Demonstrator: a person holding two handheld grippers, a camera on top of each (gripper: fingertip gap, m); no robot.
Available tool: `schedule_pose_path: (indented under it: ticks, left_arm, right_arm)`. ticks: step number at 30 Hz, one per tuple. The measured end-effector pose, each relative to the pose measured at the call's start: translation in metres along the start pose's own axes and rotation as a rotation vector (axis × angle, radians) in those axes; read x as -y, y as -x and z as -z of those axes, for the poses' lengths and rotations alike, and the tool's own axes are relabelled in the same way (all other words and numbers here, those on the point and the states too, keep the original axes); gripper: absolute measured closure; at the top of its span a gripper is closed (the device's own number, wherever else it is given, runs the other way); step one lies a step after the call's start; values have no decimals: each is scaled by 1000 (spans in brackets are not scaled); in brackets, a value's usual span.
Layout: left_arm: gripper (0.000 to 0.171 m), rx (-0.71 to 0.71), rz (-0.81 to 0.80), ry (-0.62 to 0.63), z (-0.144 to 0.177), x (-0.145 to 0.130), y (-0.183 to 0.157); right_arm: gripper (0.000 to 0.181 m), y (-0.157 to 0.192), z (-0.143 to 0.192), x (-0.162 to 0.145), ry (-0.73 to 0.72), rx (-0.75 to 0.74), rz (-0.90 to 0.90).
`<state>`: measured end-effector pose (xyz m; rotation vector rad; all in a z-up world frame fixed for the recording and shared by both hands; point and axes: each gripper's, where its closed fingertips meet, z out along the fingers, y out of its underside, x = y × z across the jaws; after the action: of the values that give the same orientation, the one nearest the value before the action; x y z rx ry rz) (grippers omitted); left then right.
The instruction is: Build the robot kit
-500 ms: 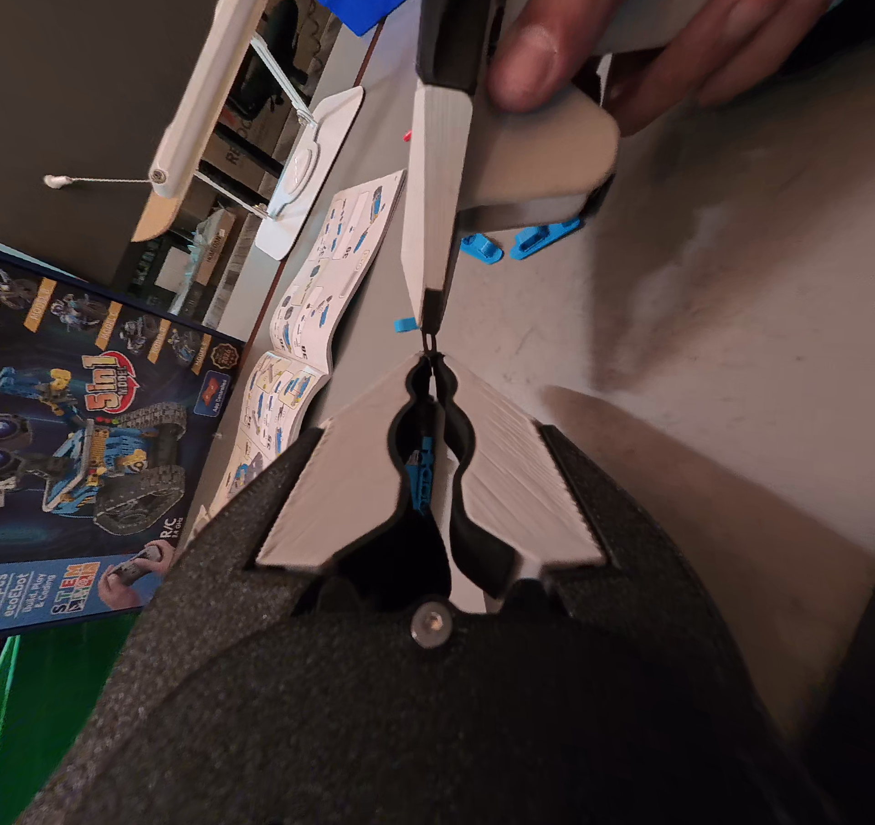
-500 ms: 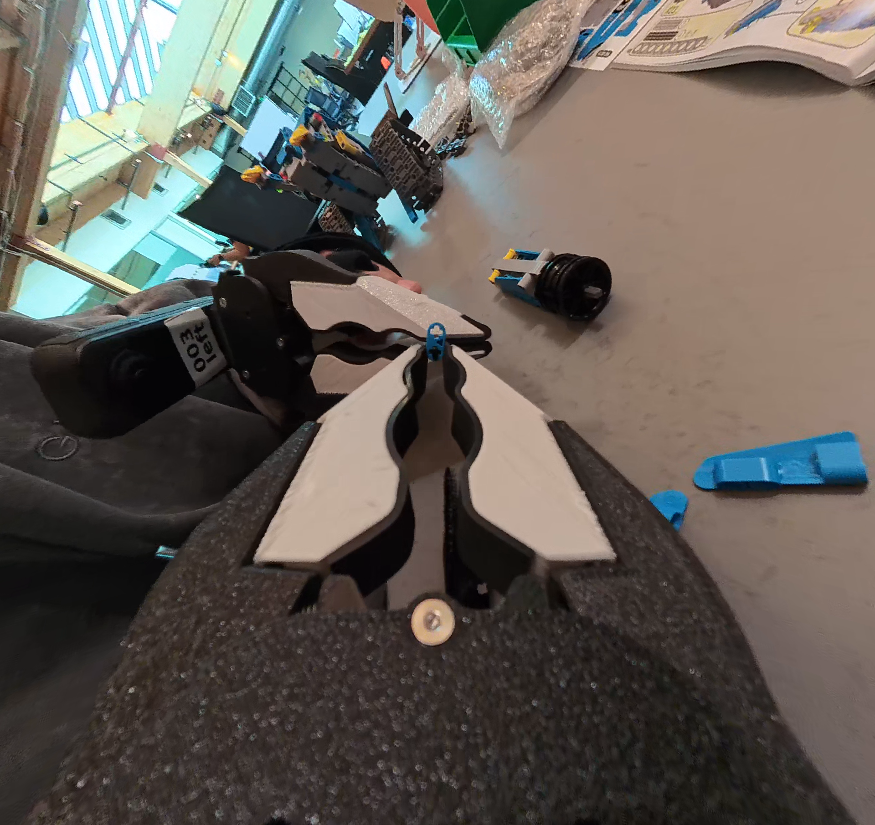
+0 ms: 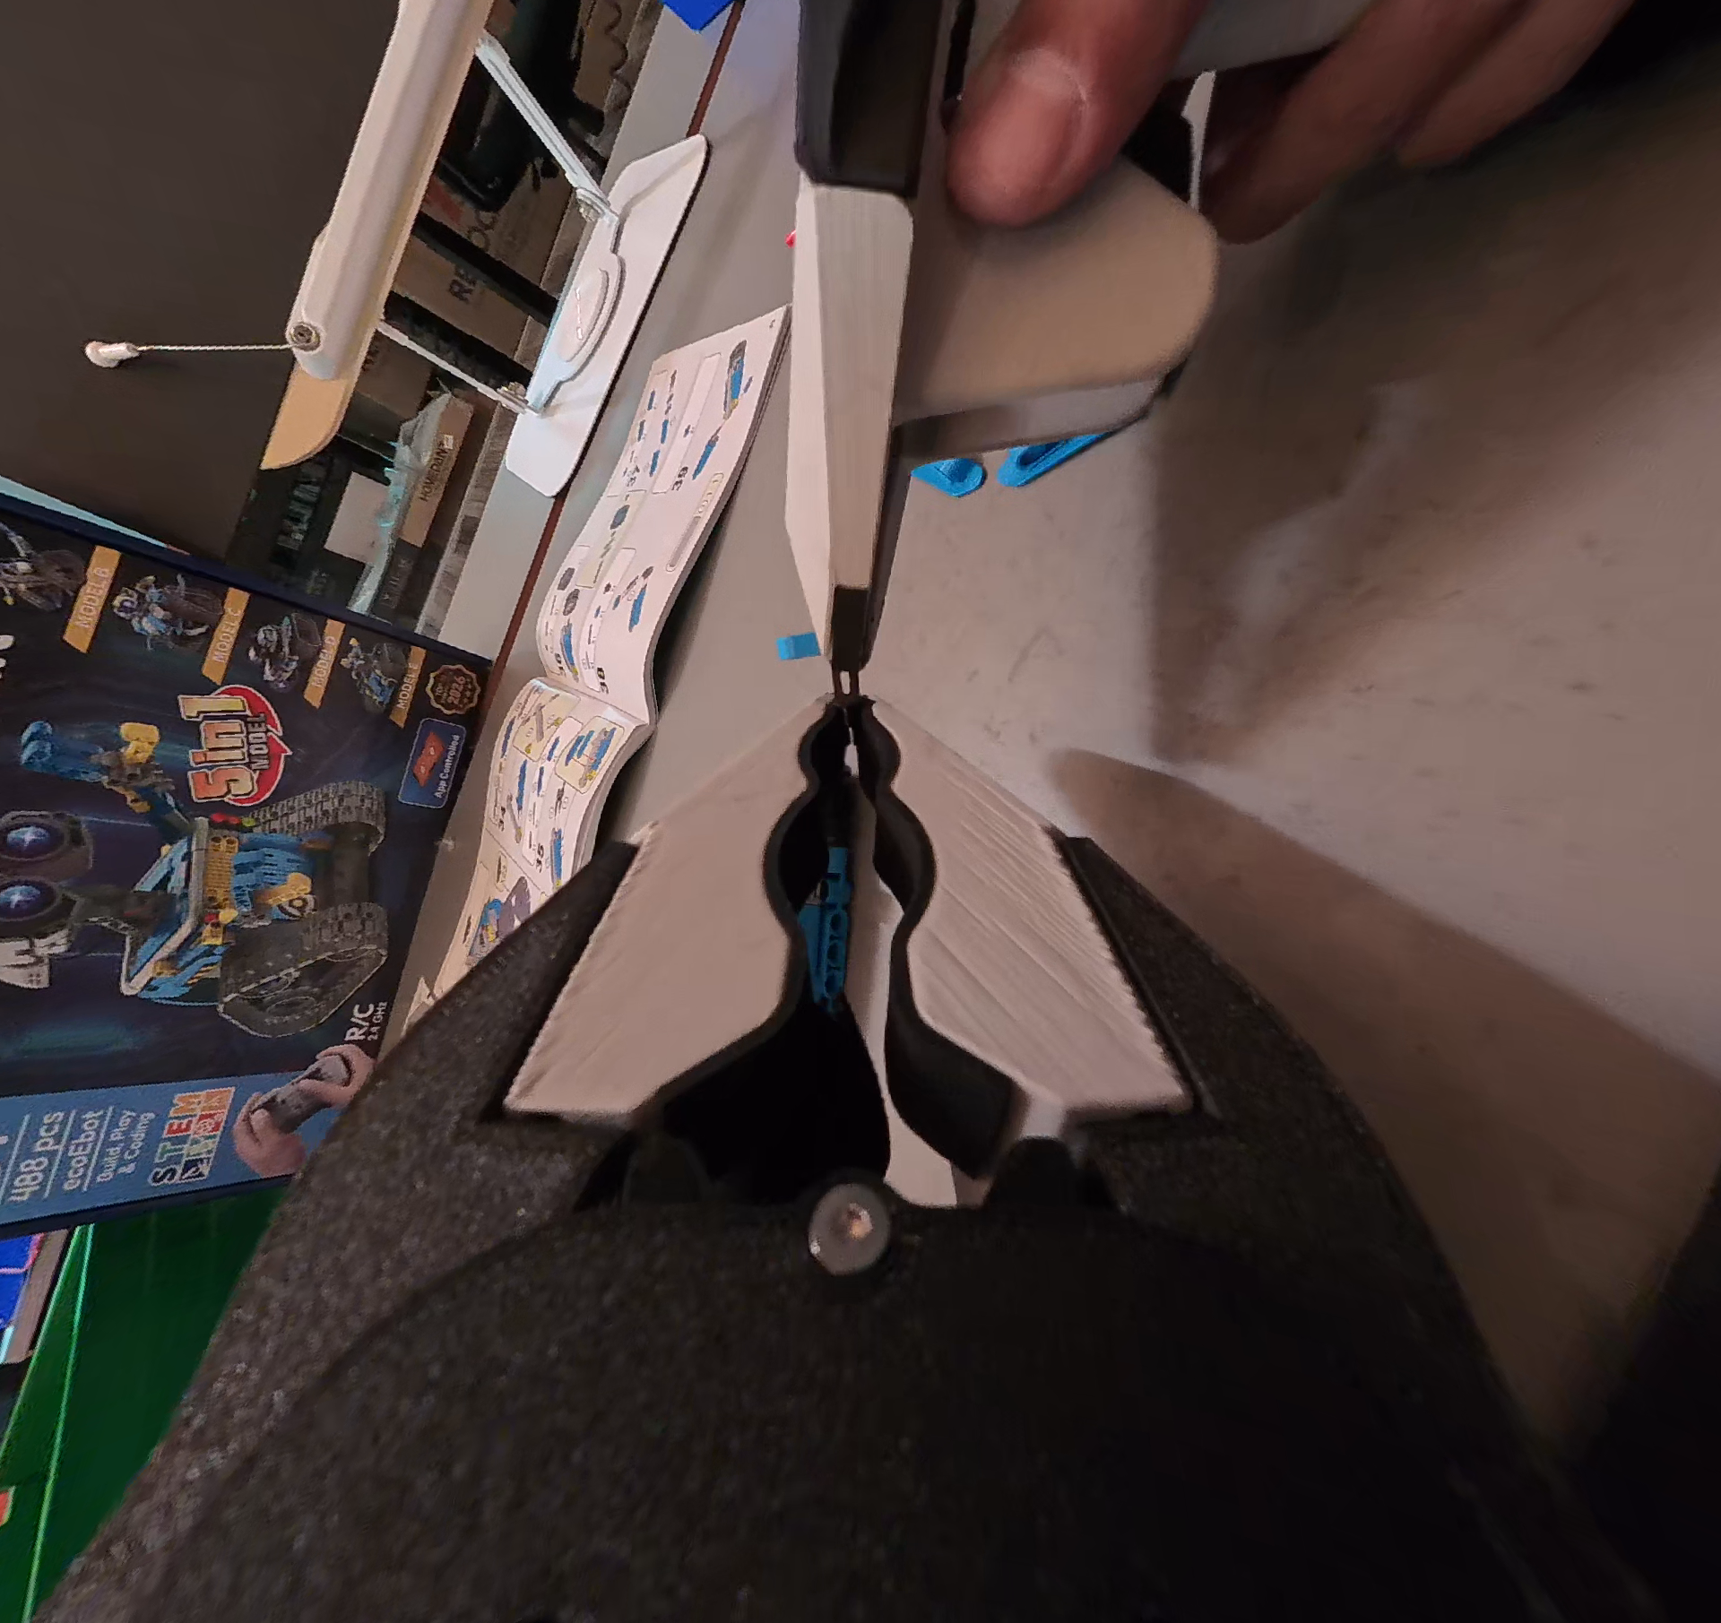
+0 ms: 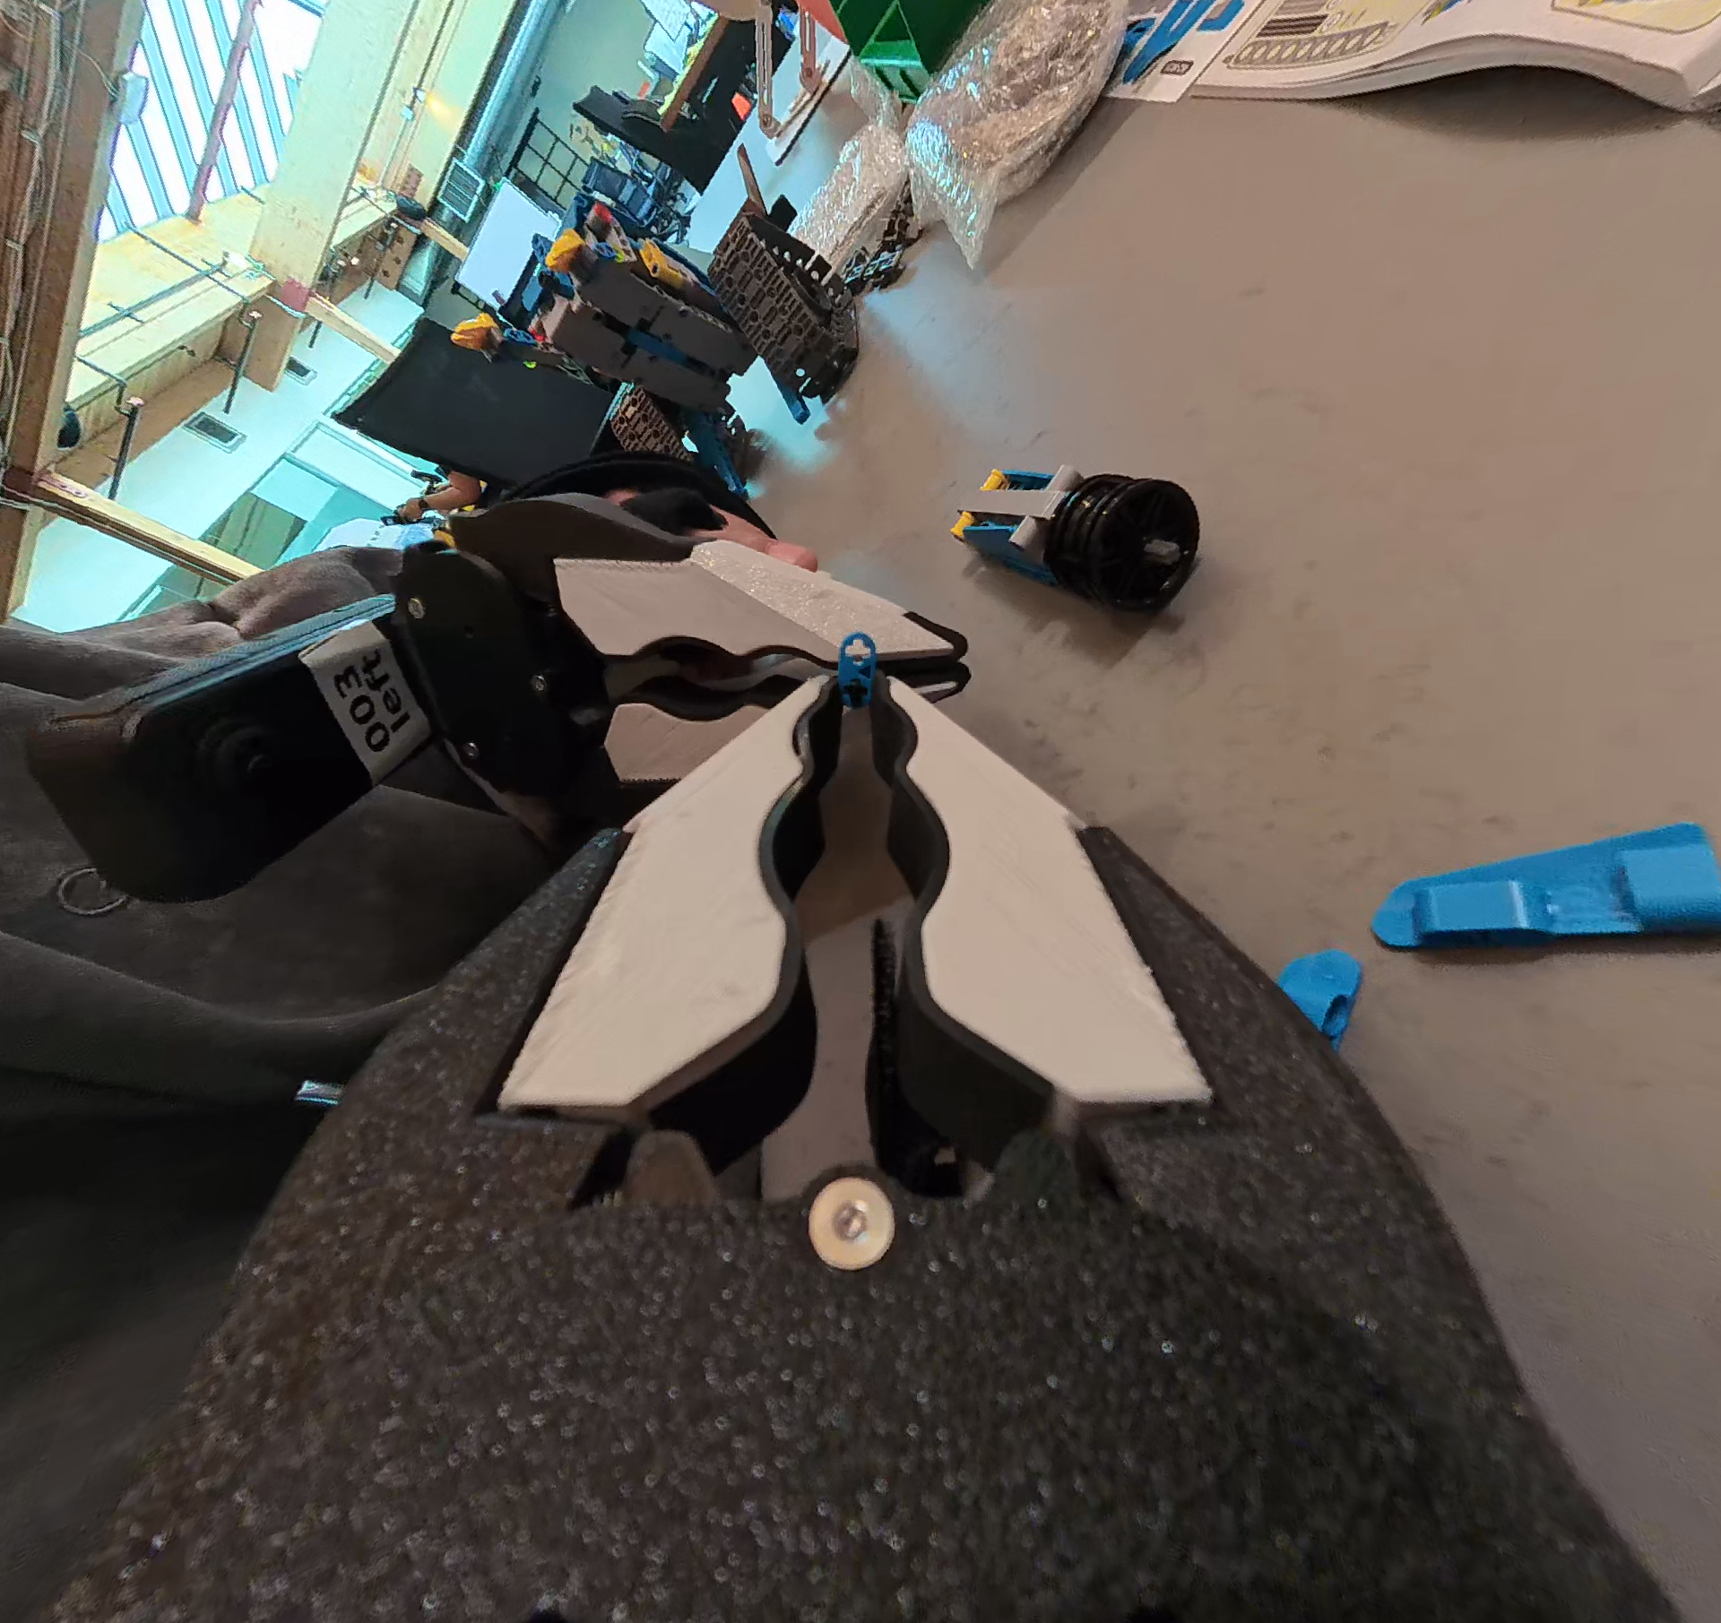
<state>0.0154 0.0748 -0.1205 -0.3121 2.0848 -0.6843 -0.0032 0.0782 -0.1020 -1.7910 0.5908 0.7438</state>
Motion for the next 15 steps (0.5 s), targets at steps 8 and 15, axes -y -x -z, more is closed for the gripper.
schedule_pose_path:
  ticks: [8, 15]
  left_arm:
    - [171, 11, 8, -1, 0, 2, 1]
    - [171, 5, 40, -34, 1, 5, 5]
  right_arm:
    - [176, 1, -5, -1, 4, -13, 13]
    - [174, 4, -1, 5, -22, 41, -19]
